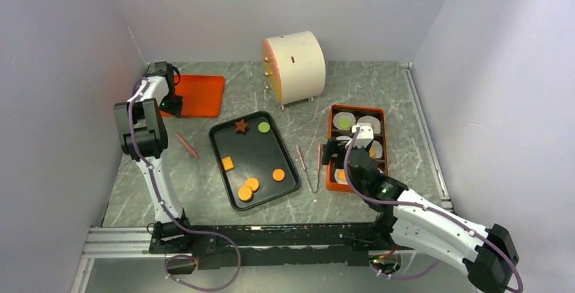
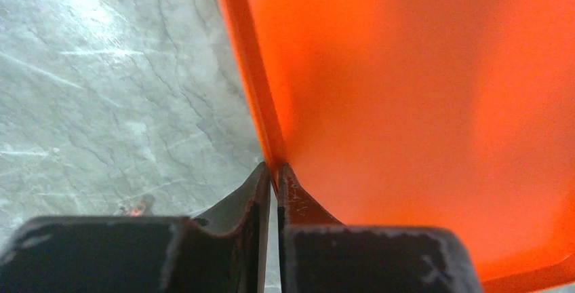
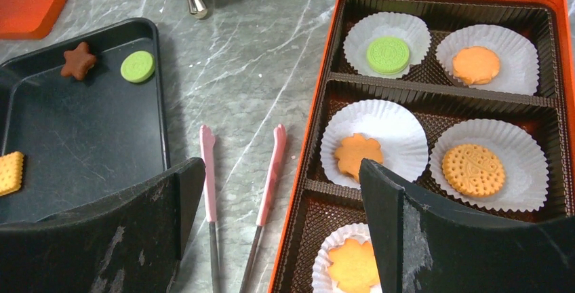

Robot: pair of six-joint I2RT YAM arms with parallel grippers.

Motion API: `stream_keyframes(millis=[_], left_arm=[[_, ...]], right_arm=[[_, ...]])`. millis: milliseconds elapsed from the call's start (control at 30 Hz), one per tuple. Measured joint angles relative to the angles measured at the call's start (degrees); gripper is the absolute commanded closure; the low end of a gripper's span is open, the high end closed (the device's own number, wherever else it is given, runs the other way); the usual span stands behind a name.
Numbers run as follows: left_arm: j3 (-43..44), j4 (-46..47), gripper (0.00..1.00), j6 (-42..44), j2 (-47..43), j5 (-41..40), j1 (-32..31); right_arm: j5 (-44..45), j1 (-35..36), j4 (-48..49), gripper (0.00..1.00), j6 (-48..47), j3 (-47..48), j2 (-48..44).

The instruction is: Pack the cookies

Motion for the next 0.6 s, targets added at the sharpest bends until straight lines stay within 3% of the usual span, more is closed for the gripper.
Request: stream_keyframes(millis=[233, 600], left_arm=[[-5.2, 4.3, 0.95, 2.8, -3.3, 1.3, 1.9], [-12.8, 7.0, 0.95, 5.6, -8.6, 6.2, 3.8]], right_arm=[[-2.2, 0.0, 0.0, 0.11, -1.3, 0.0, 0.2], [-16.3, 0.0, 1.3, 0.11, -6.5, 2.3, 6.9]])
